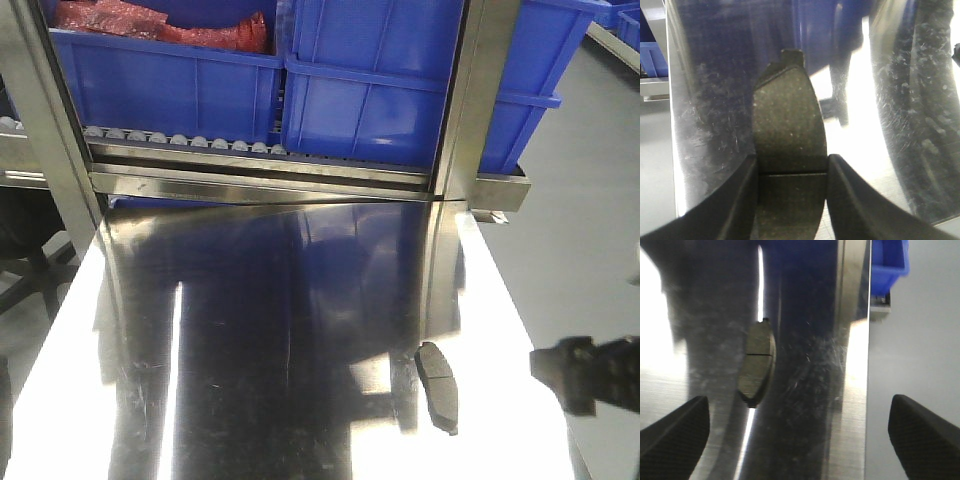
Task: Move and align brake pads A on conveyor
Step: 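Lower the open right gripper over the other brake pad, then close the right gripper on the brake pad and lift it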
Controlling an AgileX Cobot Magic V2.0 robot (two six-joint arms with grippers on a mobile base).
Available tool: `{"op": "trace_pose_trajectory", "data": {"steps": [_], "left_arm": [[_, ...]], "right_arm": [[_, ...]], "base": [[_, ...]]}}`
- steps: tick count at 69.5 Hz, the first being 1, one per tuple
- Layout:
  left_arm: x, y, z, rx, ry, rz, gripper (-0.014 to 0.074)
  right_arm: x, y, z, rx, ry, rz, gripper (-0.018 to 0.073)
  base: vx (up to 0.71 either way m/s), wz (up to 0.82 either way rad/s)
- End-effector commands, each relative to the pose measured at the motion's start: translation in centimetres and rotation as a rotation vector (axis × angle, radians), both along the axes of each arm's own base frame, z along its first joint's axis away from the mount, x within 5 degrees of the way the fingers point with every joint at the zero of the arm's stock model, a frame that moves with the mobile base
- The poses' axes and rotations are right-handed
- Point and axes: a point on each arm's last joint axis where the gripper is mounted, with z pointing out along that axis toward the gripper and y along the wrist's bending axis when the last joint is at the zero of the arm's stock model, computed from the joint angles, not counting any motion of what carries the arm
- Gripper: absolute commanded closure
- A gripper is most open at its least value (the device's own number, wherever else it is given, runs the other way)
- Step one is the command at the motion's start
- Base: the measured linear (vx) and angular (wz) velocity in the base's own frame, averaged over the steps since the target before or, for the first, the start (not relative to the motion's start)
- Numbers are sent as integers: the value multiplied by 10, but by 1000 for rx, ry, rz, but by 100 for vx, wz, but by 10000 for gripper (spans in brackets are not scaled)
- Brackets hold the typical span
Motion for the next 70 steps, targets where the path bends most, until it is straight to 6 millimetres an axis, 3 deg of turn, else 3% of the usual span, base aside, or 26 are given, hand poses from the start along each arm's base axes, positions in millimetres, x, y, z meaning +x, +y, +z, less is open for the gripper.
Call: {"op": "trace_pose_trajectory", "data": {"steps": [1, 10, 22, 44, 70], "left_arm": [[4, -2, 14, -33, -95, -1, 422], [4, -2, 14, -33, -95, -1, 422], [4, -2, 14, -33, -95, -1, 422], [4, -2, 14, -33, -95, -1, 422], [4, -2, 14, -33, -95, -1, 422]], "right_arm": [[30, 1, 10, -24, -13, -2, -136], [59, 13, 5, -22, 51, 25, -133], [86, 49, -6, -102, 157, 52, -129], [117, 96, -32, -214, 283, 83, -107], [135, 106, -77, -234, 394, 76, -54]], "base": [[0, 0], [0, 0], [0, 0], [0, 0], [0, 0]]}}
